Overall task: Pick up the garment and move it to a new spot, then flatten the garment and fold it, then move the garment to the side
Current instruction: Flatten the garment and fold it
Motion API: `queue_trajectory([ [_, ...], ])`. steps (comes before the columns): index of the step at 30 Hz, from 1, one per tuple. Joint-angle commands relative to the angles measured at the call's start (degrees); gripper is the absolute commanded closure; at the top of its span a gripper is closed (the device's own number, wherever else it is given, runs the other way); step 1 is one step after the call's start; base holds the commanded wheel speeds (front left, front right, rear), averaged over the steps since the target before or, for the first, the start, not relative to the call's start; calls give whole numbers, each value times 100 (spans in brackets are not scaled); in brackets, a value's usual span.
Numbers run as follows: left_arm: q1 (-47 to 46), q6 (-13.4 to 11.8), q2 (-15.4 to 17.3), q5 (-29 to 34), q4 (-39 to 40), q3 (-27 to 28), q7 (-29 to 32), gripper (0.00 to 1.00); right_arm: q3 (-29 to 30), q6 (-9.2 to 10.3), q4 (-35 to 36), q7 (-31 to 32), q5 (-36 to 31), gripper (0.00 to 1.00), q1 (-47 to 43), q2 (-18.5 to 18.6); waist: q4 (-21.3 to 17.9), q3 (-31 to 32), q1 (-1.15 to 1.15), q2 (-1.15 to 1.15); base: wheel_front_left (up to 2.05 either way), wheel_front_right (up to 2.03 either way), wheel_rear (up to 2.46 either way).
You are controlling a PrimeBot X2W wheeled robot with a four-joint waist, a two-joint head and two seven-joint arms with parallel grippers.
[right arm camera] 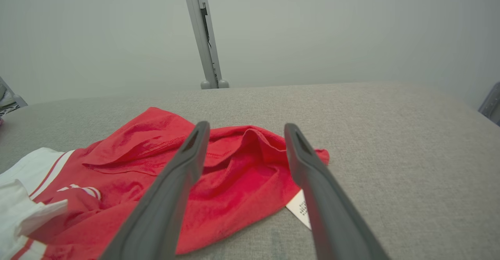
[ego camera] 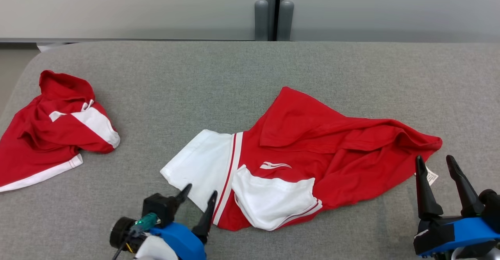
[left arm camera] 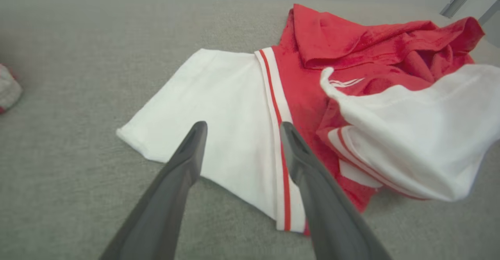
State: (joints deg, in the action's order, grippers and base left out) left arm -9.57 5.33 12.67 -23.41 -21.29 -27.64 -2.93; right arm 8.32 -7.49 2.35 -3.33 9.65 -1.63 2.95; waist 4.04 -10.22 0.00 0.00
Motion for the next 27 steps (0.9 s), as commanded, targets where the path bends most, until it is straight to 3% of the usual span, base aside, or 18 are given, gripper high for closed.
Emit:
queue_trajectory([
  [1,-77,24,-1,-30,-44,-14,25,0,-3,0,0,4,31,0,4,-4,-4,-14,0,0,0,0,0],
  [9,-270,129,0,-191,-1093,-438,1092,0,-50,0,-73,33,80,0,37,-6,-68,-128,0,0,0,0,0],
  [10,-312,139,34,-167,-1172,-487,1207,17,-60,0,-70,28,91,0,51,-6,-75,-141,0,0,0,0,0],
  [11,-364,145,79,-114,-1233,-534,1301,100,-65,0,-75,28,122,0,66,-6,-82,-151,0,0,0,0,0],
  [17,-855,-190,403,265,-1020,-452,865,100,-36,0,-94,-9,138,0,102,-5,-89,-215,0,0,0,0,0],
  [27,-2055,-512,766,605,-393,3,-24,100,-26,0,-175,-73,287,0,309,-4,-294,-422,0,0,0,0,0],
])
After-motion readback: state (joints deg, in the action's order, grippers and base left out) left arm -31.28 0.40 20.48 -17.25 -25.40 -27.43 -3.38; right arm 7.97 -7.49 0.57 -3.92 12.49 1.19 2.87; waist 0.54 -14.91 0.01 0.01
